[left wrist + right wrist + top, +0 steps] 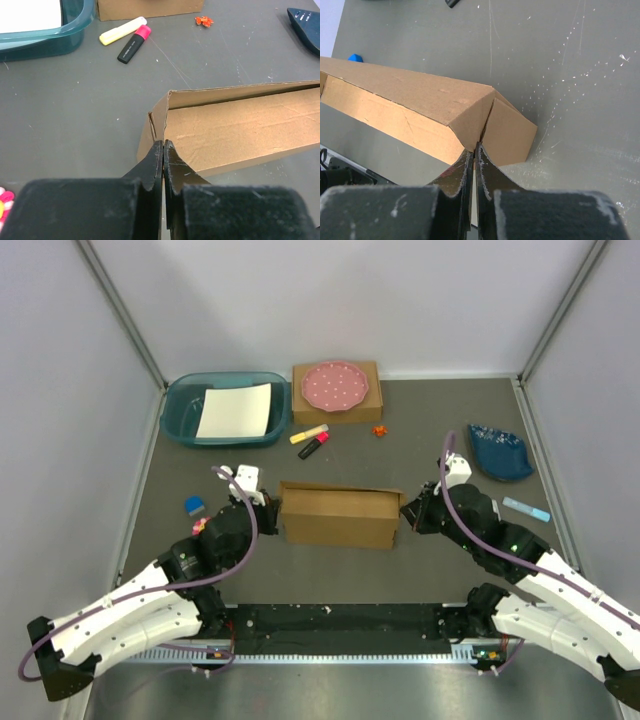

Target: Fold the paper box

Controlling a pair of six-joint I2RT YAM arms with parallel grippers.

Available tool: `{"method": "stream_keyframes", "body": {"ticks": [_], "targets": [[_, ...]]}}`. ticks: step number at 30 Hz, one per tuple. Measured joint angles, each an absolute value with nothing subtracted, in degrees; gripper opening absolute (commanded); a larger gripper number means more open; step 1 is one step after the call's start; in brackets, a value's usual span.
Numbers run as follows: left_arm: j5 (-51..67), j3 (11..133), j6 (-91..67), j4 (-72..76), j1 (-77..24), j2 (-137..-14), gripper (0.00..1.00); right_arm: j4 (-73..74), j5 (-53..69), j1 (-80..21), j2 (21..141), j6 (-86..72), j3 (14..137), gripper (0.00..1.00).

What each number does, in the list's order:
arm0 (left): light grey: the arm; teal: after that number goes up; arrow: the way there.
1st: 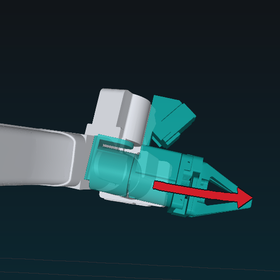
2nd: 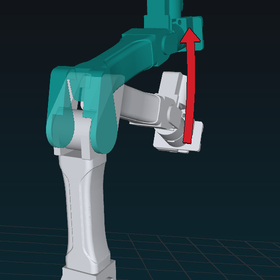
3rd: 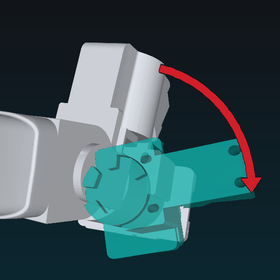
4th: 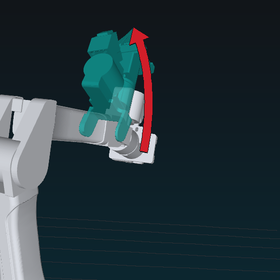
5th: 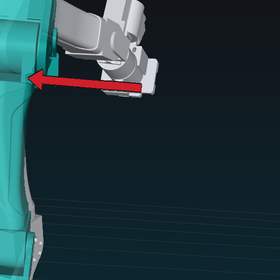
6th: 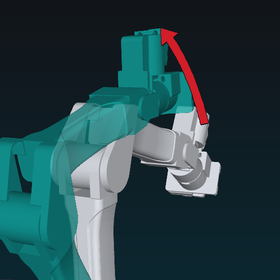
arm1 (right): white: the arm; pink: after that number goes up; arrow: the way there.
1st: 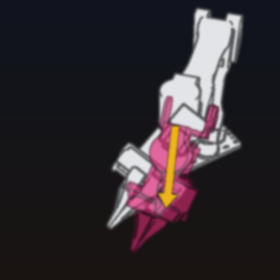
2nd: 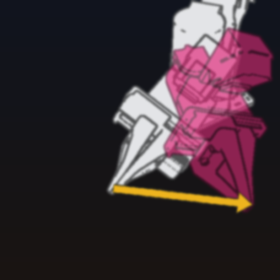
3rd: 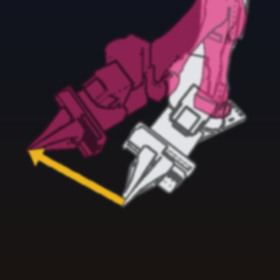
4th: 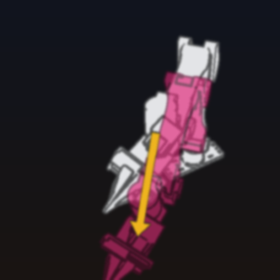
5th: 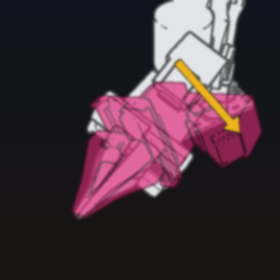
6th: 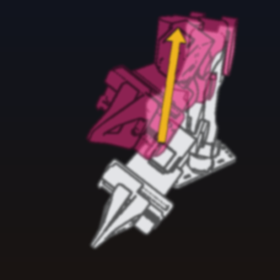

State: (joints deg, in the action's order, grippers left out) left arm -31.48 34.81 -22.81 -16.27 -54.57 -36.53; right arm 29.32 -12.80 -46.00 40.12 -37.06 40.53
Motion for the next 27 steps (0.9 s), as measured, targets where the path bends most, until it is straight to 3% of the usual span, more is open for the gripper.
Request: {"method": "stream_keyframes", "body": {"ticks": [27], "targets": [[-32.34,26.61,-26.79,-9.23,-54.50,-32.01,0.00,29.65,-12.53,-46.00,39.79,-37.08,40.51,0.00]]}}
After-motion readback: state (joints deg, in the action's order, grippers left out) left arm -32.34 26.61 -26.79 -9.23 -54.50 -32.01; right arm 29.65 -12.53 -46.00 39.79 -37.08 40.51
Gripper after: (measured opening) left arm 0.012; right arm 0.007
